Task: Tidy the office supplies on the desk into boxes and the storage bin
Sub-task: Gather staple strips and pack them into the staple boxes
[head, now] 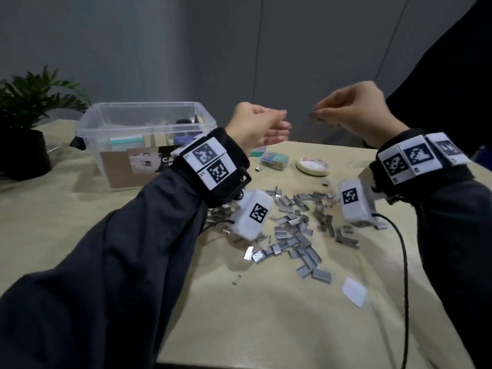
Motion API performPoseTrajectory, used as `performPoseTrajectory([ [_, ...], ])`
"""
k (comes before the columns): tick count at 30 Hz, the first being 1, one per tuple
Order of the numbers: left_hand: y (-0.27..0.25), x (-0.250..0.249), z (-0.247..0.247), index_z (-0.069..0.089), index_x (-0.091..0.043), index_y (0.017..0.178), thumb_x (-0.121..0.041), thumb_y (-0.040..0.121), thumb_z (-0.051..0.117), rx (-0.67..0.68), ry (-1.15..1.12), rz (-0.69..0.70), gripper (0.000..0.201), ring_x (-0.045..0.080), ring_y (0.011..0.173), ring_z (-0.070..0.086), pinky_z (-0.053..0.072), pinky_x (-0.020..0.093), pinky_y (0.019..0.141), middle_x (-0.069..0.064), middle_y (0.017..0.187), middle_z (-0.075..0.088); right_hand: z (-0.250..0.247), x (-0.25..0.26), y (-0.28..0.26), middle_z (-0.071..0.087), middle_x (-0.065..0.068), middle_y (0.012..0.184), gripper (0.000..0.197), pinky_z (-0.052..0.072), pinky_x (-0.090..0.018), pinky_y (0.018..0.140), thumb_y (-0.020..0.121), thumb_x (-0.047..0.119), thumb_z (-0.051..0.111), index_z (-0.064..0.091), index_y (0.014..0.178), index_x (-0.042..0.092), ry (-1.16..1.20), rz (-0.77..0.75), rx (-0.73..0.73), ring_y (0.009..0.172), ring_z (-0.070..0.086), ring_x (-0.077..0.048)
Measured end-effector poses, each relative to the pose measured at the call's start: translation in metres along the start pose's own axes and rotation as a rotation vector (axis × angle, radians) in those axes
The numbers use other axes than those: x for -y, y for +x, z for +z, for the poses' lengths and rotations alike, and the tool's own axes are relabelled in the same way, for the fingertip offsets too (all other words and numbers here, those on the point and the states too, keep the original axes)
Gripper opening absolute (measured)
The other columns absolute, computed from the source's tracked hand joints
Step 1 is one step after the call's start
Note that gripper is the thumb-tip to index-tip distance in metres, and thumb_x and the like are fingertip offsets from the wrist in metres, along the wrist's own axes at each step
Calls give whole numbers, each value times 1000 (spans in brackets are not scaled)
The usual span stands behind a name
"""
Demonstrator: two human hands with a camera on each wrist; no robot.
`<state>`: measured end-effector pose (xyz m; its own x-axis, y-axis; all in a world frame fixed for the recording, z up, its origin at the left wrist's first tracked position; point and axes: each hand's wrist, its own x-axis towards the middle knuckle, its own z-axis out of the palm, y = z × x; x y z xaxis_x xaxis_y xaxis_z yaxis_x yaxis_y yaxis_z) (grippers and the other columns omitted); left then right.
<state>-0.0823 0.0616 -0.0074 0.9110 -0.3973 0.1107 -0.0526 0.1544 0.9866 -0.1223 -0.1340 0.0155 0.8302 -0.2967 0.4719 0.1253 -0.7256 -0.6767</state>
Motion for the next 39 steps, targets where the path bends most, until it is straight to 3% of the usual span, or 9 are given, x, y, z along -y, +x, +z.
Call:
performPoseTrajectory([
  [4, 17, 12, 55, 59, 3, 96, -2, 96, 53, 152, -4, -191, 7, 24, 74, 63, 57, 26, 67, 18, 90, 62, -48, -52, 1, 72, -14, 81, 6, 62, -29, 69, 84, 6, 72, 76, 86, 9, -336, 106, -47, 56, 62, -6],
  [8, 31, 37, 105, 52, 7, 112, -2, 93, 57, 234, 169, -286, 22, 19, 67, 55, 55, 26, 59, 14, 85, 54, -68, -89, -9, 67, -16, 81, 15, 51, -11, 47, 79, 2, 78, 74, 92, -3, -366, 287, 51, 63, 61, -15],
  [15, 37, 68, 153, 28, -4, 140, -16, 70, 84, 323, 522, -205, 91, 27, 119, 49, 49, 43, 97, 13, 131, 46, -69, -114, -5, 62, -11, 78, 23, 59, -26, 61, 71, 5, 86, 65, 79, 5, -314, 383, 79, 73, 63, -23],
  [19, 40, 68, 165, 50, -9, 108, -17, 74, 82, 331, 656, -131, 47, 30, 114, 57, 51, 43, 96, 11, 116, 53, -77, -117, -1, 63, -9, 67, 21, 57, -24, 65, 69, 6, 88, 67, 71, 6, -286, 378, 71, 67, 62, -17],
  [21, 41, 68, 170, 50, -5, 120, -23, 73, 84, 361, 749, -100, 60, 29, 109, 59, 52, 42, 94, 12, 117, 57, -79, -117, -2, 66, -9, 68, 17, 57, -23, 65, 70, 5, 86, 69, 70, 6, -266, 409, 140, 65, 62, -14],
  [24, 46, 67, 178, 57, -3, 112, -32, 69, 87, 393, 846, -83, 60, 26, 99, 65, 55, 34, 83, 11, 105, 66, -72, -118, -6, 69, -11, 72, 12, 58, -29, 73, 74, 0, 80, 73, 68, 7, -289, 438, 252, 68, 61, -16],
  [32, 66, 82, 187, 65, -8, 99, -41, 49, 90, 348, 963, -104, 65, 28, 80, 71, 59, 44, 78, 10, 89, 72, -53, -119, -6, 72, -9, 92, 15, 58, -41, 82, 72, 17, 80, 77, 87, 14, -652, 399, 131, 89, 68, -28],
  [35, 71, 85, 190, 70, -10, 89, -38, 42, 88, 344, 950, -130, 58, 27, 75, 72, 58, 44, 78, 9, 80, 74, -59, -118, -10, 71, -6, 92, 19, 56, -35, 78, 69, 25, 85, 77, 85, 17, -653, 388, 1, 90, 66, -27],
  [39, 57, 78, 189, 72, -1, 96, -18, 66, 86, 362, 938, -111, 37, 27, 84, 72, 59, 44, 79, 14, 91, 73, -83, -127, -17, 69, -9, 92, 20, 51, -30, 74, 86, 33, 70, 73, 91, 15, -483, 475, -335, 90, 66, -28],
])
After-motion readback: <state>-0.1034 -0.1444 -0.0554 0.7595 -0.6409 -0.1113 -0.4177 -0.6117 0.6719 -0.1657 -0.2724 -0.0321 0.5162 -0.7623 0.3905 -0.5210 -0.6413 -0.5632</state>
